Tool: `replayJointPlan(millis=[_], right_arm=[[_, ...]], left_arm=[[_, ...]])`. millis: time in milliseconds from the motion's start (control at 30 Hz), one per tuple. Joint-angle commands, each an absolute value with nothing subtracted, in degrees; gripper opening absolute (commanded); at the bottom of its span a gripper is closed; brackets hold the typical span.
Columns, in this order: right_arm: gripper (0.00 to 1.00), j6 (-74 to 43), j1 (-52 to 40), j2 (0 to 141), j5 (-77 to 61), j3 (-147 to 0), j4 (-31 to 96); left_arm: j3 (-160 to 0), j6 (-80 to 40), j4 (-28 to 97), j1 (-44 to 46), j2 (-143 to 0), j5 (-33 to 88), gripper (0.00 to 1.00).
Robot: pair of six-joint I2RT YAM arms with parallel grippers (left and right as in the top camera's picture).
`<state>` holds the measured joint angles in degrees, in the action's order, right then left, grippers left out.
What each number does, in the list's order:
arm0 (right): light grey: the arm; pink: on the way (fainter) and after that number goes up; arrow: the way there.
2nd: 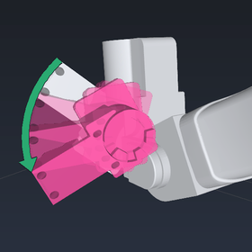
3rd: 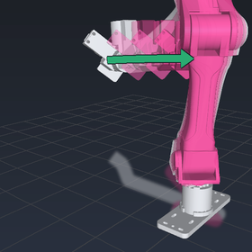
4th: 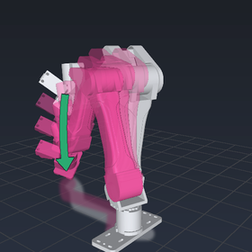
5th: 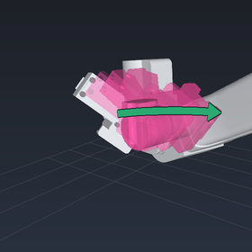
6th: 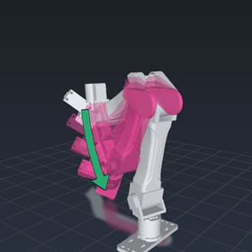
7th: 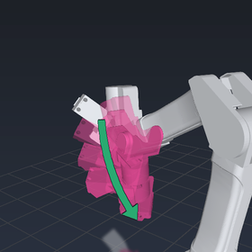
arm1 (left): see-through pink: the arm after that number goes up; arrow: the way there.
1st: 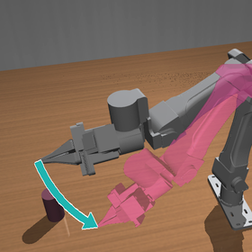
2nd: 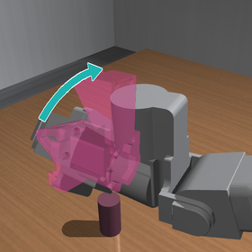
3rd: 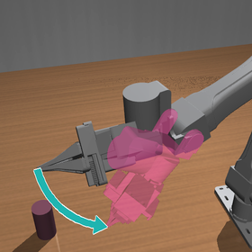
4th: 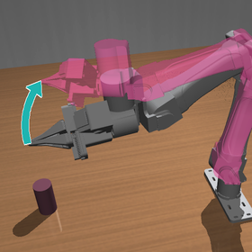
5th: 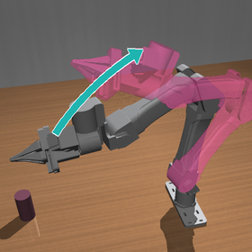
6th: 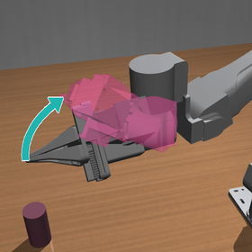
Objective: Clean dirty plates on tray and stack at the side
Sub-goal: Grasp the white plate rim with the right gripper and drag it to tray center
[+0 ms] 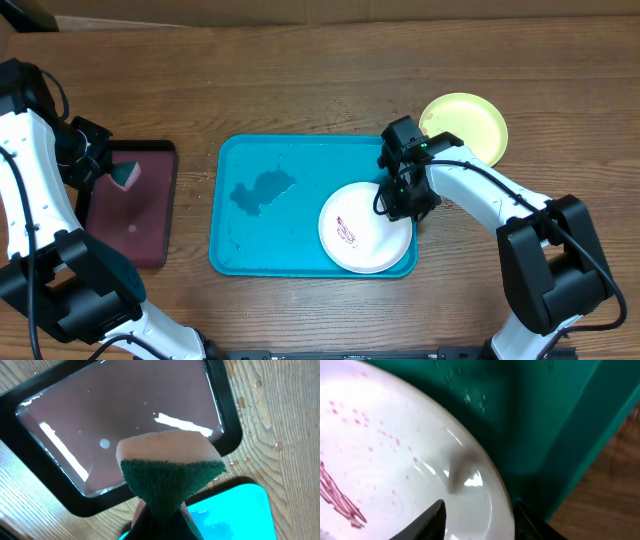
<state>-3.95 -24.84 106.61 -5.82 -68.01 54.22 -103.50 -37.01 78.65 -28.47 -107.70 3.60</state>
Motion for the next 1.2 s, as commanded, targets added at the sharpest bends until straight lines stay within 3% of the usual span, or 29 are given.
replayJointPlan(millis=[0, 167, 667, 833, 933, 1167], right_arm=[[0.45, -7.55, -24.75, 106.76, -7.88, -67.81, 55.55], [0.34, -7.55, -24.75, 106.76, -8.27, -67.81, 55.88], [0.33, -9.87, -24.75, 106.76, -9.15, -63.29, 47.72], [0.18, -11.27, -24.75, 106.76, -11.40, -62.61, 46.15], [0.04, -15.05, -24.75, 106.76, -13.28, -62.63, 42.72], [0.04, -23.51, -24.86, 106.76, -20.29, -62.63, 31.48]], left_arm=[[-103.24, -35.64, 78.78, -28.05, -108.29, 4.95, 0.04], [-103.24, -35.48, 78.61, -28.03, -108.29, 4.97, 0.04], [-103.24, -35.07, 78.39, -28.03, -108.29, 4.97, 0.04], [-103.24, -35.05, 78.35, -28.01, -108.29, 5.08, 0.04], [-103.24, -32.69, 78.26, -27.83, -108.29, 7.94, 0.04], [-103.24, -18.83, 75.79, -23.68, -108.29, 22.02, 0.04]])
